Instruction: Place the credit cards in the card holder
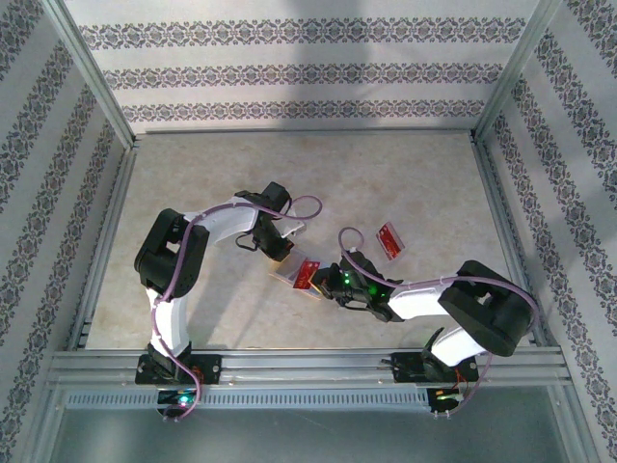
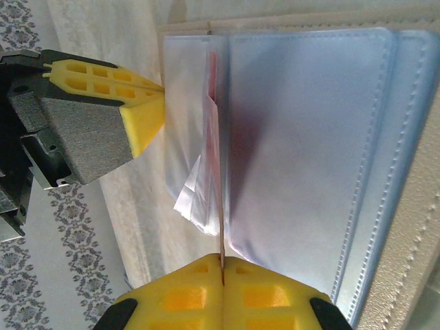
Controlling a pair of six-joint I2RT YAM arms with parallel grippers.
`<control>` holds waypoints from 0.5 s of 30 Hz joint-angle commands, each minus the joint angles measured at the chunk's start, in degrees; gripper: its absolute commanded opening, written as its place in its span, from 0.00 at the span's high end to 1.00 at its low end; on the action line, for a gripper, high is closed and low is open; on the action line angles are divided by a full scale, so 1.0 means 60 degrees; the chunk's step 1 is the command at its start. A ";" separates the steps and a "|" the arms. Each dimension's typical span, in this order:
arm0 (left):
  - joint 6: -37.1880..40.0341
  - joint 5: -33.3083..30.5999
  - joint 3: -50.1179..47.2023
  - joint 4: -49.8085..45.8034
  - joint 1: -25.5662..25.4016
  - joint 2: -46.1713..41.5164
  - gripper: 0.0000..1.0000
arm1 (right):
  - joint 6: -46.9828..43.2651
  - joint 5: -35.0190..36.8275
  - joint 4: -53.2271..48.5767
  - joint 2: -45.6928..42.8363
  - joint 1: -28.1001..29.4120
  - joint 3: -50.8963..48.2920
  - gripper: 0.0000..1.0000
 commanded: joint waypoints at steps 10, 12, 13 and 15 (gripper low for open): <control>0.0026 -0.0305 -0.0291 0.0020 -0.0078 0.0039 1.00 | 0.0026 -0.0085 0.0426 0.0383 0.0030 0.0185 1.00; 0.0040 -0.0307 -0.0299 0.0038 -0.0078 0.0039 1.00 | 0.0077 -0.0038 0.0654 0.0497 -0.0014 0.0152 1.00; 0.0040 -0.0298 -0.0305 0.0034 -0.0078 0.0046 1.00 | 0.0097 0.0001 0.0771 0.0553 -0.0029 0.0137 1.00; 0.0033 -0.0307 -0.0301 0.0045 -0.0078 0.0039 1.00 | 0.0126 0.0090 0.0903 0.0637 -0.0065 0.0123 1.00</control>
